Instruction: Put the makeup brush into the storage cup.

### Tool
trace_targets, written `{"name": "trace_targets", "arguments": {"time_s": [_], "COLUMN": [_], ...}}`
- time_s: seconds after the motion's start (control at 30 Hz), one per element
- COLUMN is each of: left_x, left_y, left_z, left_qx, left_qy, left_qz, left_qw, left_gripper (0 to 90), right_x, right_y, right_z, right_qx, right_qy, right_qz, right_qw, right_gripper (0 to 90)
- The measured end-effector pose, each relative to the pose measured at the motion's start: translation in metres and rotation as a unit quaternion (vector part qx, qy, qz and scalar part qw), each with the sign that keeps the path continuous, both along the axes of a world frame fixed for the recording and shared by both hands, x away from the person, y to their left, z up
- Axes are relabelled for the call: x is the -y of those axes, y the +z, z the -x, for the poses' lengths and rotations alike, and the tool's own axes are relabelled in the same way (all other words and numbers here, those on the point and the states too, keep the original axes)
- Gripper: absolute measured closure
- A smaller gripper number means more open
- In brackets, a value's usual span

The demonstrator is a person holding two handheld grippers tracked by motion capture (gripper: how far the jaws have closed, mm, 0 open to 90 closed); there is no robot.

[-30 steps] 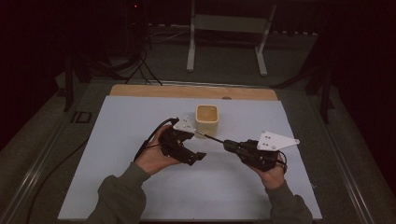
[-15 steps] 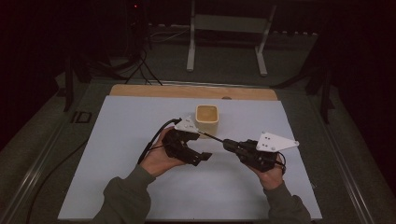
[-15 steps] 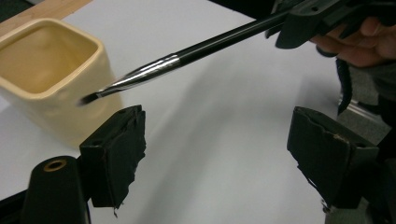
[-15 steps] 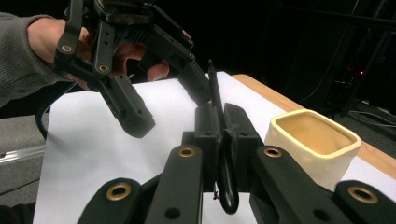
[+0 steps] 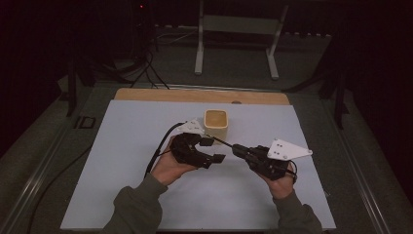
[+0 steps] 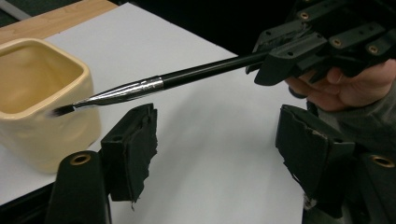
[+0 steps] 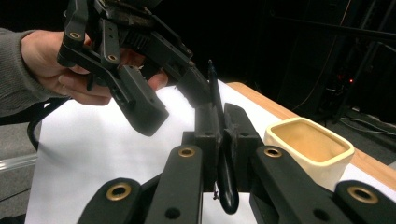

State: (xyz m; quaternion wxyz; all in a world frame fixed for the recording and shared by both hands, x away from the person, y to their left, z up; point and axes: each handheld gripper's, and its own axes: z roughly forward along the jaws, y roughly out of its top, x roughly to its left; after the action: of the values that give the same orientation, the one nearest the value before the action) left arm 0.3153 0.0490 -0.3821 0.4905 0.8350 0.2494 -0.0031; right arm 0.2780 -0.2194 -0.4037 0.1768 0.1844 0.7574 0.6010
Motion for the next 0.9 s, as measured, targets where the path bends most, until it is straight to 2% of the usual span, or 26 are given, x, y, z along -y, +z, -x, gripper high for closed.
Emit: {"name": "trace_targets", "arguments": {"time_s": [0.23, 0.53, 0.73, 0.9], "left_x": [-0.0032, -0.0051, -0.0072, -0.008], "left_y": [-0.0016, -0.0017, -0.0009, 0.0], "left_z": [-0.0022, -0.0035, -0.0053, -0.0056], "left_qx": [-0.019, -0.025, -0.034, -0.031], "left_qy": [-0.001, -0.003, -0.005, 0.0], "left_qz": [0.045, 0.06, 0.085, 0.089], "left_qw": [0.9988, 0.9979, 0.9958, 0.9955], "left_gripper": [32.1, 34.8, 36.3, 36.1], "right_x": [0.0004, -0.0022, -0.0018, -0.0017], "right_y": [0.0002, 0.001, 0.0019, 0.0012], "right_z": [0.0015, 0.0055, 0.0074, 0.0082], "right_qx": [0.004, 0.018, 0.025, 0.029], "right_qy": [-0.003, -0.008, -0.01, -0.013], "right_qz": [-0.009, -0.011, -0.013, -0.015], "right_qw": [1.0, 0.9997, 0.9996, 0.9994], "right_gripper": [84.8, 84.8, 84.8, 84.8]}}
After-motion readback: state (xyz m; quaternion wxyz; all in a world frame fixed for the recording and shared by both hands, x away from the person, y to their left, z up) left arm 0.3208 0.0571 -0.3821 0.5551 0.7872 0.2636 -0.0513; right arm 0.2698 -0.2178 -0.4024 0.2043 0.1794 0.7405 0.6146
